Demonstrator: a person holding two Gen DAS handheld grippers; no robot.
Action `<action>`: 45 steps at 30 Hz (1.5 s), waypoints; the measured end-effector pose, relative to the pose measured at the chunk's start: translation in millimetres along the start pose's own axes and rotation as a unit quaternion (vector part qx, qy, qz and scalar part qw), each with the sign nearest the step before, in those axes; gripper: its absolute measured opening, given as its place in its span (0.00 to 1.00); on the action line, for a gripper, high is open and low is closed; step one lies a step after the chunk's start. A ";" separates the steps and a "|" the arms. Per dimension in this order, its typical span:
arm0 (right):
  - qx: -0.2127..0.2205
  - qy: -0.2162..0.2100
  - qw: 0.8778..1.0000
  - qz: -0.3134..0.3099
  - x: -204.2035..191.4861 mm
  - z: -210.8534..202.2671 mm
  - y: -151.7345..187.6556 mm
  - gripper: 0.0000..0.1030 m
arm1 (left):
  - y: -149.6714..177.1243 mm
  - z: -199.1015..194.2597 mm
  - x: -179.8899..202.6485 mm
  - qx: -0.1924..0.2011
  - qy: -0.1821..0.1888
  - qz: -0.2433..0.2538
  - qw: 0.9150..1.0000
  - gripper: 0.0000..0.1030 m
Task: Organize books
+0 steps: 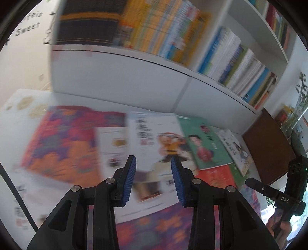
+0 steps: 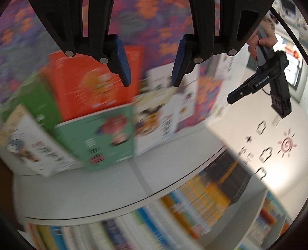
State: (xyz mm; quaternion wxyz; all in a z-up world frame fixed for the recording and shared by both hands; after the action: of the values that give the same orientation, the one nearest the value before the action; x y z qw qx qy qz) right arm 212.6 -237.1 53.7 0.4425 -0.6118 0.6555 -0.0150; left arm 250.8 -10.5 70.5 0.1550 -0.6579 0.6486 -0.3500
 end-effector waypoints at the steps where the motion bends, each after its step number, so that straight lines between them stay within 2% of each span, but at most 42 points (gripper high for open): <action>1: 0.006 0.003 1.000 0.005 11.3 -3.3 -6.7 0.41 | 0.5 13.8 18.1 -0.003 0.009 0.002 1.000 0.34; 4: 0.017 0.009 1.000 0.015 47.2 -4.4 -27.3 0.41 | 4.3 49.4 58.6 -0.015 0.037 0.004 0.999 0.34; 7: 0.025 0.022 0.999 0.007 68.5 0.9 -42.7 0.41 | 11.5 86.2 91.1 -0.045 0.063 0.010 0.997 0.34; 10: 0.032 0.035 0.999 0.010 95.1 11.2 -58.6 0.41 | 19.9 116.7 104.2 -0.070 0.057 0.011 0.996 0.34; 15: 0.034 0.060 0.997 0.031 138.1 32.2 -77.5 0.41 | 32.3 146.2 119.1 -0.112 0.092 -0.004 0.989 0.35; 18: 0.020 0.050 0.997 0.050 154.2 47.3 -80.8 0.41 | 36.4 154.0 126.1 -0.111 0.082 0.016 0.990 0.35; 20: 0.003 0.062 0.997 0.056 162.3 56.8 -78.5 0.41 | 36.8 155.6 128.9 -0.102 0.070 0.034 0.992 0.35; 24: 0.000 0.062 0.997 0.035 157.2 61.2 -78.2 0.42 | 35.3 159.3 132.9 -0.101 0.058 0.054 0.992 0.37; 27: -0.007 0.077 0.997 0.023 155.5 63.9 -78.7 0.43 | 35.4 158.7 132.2 -0.100 0.047 0.065 0.992 0.37; 29: -0.014 0.080 0.997 0.018 153.1 64.2 -76.1 0.43 | 36.8 158.3 135.3 -0.098 0.030 0.094 0.990 0.37; 30: -0.018 0.080 0.997 0.014 150.7 63.8 -74.5 0.43 | 39.9 156.8 138.2 -0.098 0.013 0.126 0.987 0.37; 33: -0.027 0.085 0.996 0.001 140.9 57.6 -68.1 0.43 | 48.2 147.6 139.6 -0.109 0.008 0.156 0.982 0.37; 35: -0.031 0.092 0.995 -0.011 132.6 49.4 -62.8 0.43 | 53.3 135.7 138.7 -0.118 0.024 0.156 0.980 0.37; 39: -0.052 0.074 0.996 -0.017 112.9 31.7 -40.0 0.43 | 70.2 96.1 127.2 -0.125 0.052 0.152 0.979 0.37; 41: -0.076 0.062 0.995 -0.021 100.6 26.6 -18.7 0.43 | 88.9 73.7 130.2 -0.152 0.115 0.134 0.972 0.37; 43: -0.110 0.005 0.994 -0.006 81.9 27.2 9.4 0.43 | 108.6 52.7 135.7 -0.166 0.147 0.134 0.966 0.37; 44: -0.126 -0.014 0.992 -0.001 71.9 25.9 26.9 0.43 | 116.6 43.1 136.3 -0.162 0.148 0.146 0.964 0.37; 45: -0.134 -0.015 0.991 -0.008 63.2 23.1 41.5 0.43 | 124.8 29.0 131.2 -0.142 0.124 0.169 0.967 0.37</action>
State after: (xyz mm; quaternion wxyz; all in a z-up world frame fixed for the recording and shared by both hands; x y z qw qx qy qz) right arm 202.5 -266.2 -19.2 0.3661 -0.6713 0.6396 0.0791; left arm 165.7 -157.7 1.9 0.0355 -0.5055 0.8075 -0.3020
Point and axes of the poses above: each gripper's, at about its wrist camera, not at the fingertips, and z roughly the way its jaws point, x to its right, y to its underside, the point moved 8 cm from there along z, roughly the way its jaws point, and after that the axes turned 6 degrees about -y, right-handed, at the moved point
